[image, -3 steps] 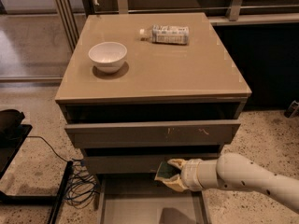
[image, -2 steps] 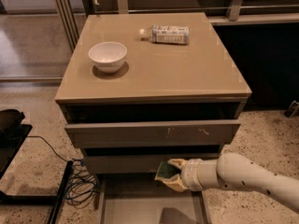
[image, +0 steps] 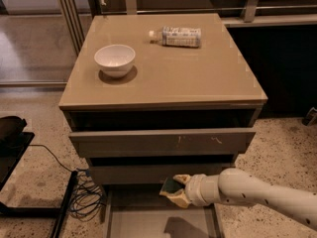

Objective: Place sponge into bottom drawer

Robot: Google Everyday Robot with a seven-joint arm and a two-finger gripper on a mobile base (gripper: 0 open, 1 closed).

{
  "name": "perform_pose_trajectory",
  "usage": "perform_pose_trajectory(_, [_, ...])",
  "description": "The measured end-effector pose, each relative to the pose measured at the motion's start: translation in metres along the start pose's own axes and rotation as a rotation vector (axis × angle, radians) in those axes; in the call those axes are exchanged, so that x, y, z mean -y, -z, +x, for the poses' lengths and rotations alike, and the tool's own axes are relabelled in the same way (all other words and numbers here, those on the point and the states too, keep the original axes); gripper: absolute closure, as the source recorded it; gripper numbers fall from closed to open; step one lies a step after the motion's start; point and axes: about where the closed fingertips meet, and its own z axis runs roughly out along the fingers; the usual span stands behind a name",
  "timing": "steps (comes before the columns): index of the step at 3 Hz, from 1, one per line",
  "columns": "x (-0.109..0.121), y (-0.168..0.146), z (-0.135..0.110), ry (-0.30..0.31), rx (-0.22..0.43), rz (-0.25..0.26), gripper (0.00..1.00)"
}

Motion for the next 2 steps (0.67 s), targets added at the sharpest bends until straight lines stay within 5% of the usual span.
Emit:
perform_pose_trajectory(1, [0.007, -0.043, 0.029, -0.055, -0.001, 0.021, 1.0])
perform_pose_trajectory(2, [0.0, -0.077, 0.058, -0.041, -0.008, 0.061, 1.0])
